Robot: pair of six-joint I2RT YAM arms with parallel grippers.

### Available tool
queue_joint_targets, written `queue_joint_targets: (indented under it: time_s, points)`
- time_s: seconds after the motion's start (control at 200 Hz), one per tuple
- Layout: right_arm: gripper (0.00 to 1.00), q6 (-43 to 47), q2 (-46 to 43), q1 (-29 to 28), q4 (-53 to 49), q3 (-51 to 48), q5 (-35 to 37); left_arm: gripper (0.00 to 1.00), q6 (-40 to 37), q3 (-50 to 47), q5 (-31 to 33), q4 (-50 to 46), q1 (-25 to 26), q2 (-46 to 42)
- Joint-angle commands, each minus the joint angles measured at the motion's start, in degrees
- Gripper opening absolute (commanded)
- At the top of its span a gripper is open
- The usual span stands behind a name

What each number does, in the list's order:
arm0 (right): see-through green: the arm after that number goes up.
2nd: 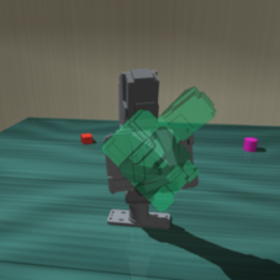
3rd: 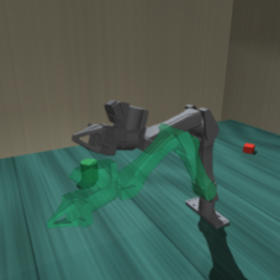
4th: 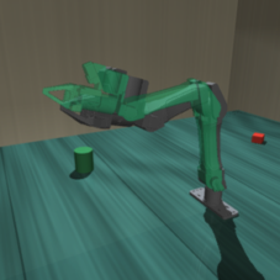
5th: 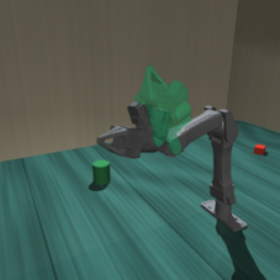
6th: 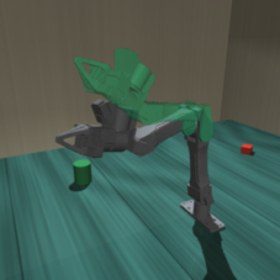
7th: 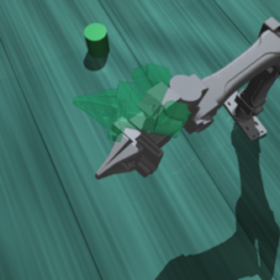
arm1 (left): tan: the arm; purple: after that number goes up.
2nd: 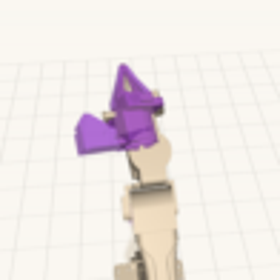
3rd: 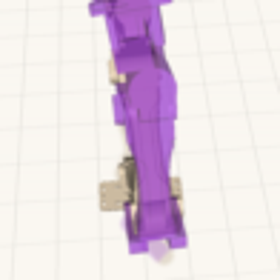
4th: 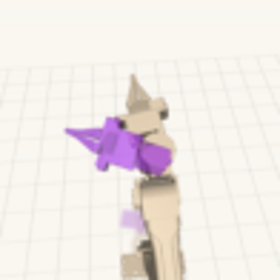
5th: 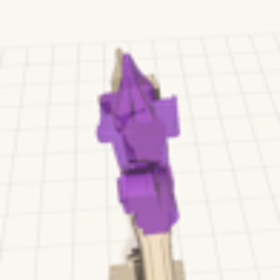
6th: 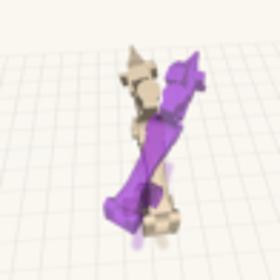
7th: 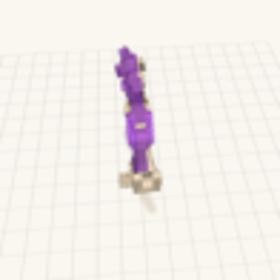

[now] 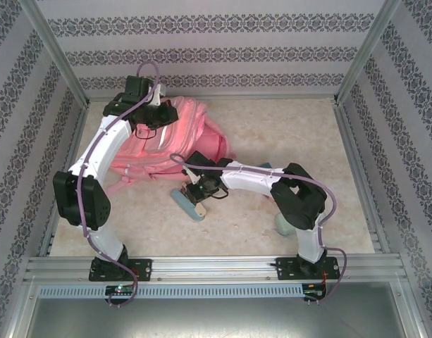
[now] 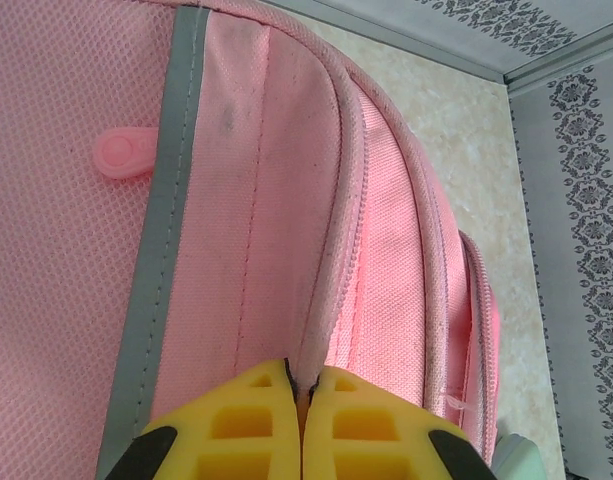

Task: Pack books, pencil case, and school supplies into a backpack

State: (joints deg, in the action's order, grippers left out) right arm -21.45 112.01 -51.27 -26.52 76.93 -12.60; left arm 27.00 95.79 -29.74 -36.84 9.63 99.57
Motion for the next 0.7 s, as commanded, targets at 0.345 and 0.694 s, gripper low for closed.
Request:
queue_joint_targets:
  time_s: [0.345,0.694]
  points:
    - [0.0,-2.85,-10.76,1.26,0.74,-5.86,3.71,0.0,-0.19,-0.08,0.04,0.04,-1.21,-2.31]
    - [0.0,-5.76,-23.44,11.45,3.38,-9.36,-0.11,0.0,-0.16,0.25,0.03,0.09,-1.27,-2.1]
